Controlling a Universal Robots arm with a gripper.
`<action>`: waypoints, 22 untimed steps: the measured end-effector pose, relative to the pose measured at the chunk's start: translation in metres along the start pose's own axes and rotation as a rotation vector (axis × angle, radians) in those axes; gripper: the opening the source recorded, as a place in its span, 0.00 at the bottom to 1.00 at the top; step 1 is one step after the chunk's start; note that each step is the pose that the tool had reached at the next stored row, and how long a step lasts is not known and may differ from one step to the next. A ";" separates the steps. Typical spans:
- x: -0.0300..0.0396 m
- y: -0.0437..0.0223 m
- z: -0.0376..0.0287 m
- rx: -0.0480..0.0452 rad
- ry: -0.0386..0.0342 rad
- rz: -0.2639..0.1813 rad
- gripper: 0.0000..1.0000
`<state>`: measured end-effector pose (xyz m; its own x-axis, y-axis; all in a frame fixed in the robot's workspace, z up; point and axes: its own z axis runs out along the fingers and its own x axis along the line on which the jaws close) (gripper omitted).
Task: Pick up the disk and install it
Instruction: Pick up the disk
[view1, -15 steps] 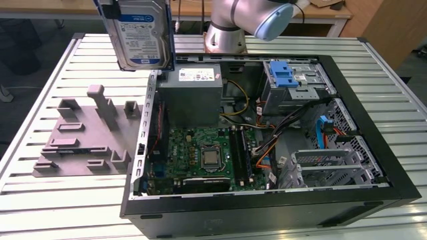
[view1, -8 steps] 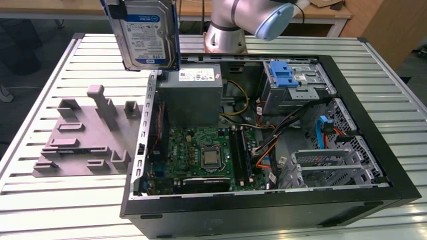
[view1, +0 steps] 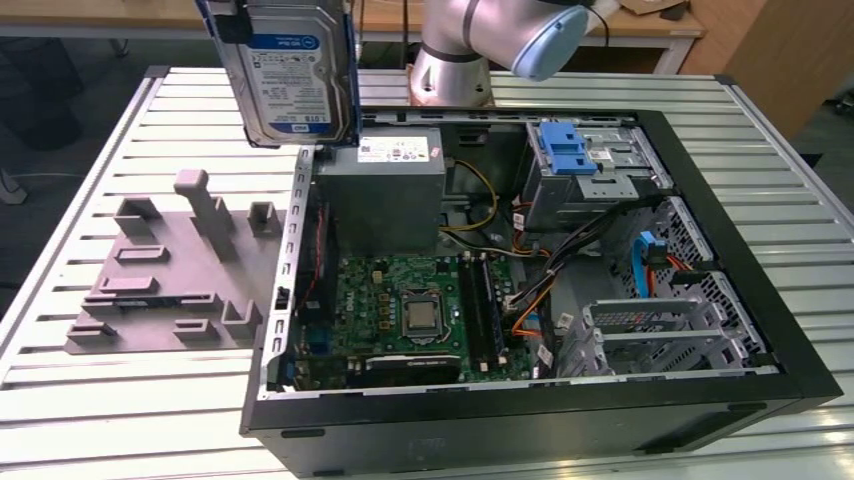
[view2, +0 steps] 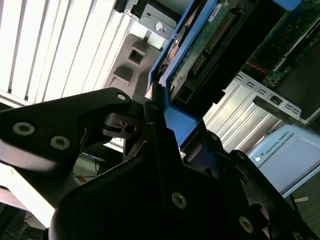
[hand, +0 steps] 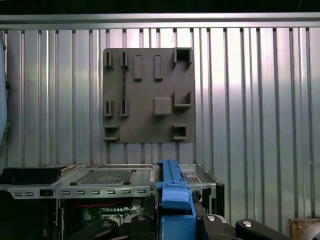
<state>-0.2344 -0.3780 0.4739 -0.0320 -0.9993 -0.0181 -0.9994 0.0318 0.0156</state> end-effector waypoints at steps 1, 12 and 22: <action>0.0000 -0.0009 0.0000 -0.0001 0.0001 0.000 0.36; -0.0003 -0.0145 -0.0002 0.0000 0.0000 0.000 0.36; 0.0014 -0.0233 -0.0004 0.0000 -0.0001 0.000 0.36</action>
<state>-0.2111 -0.3802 0.4739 -0.0321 -0.9993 -0.0182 -0.9994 0.0318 0.0156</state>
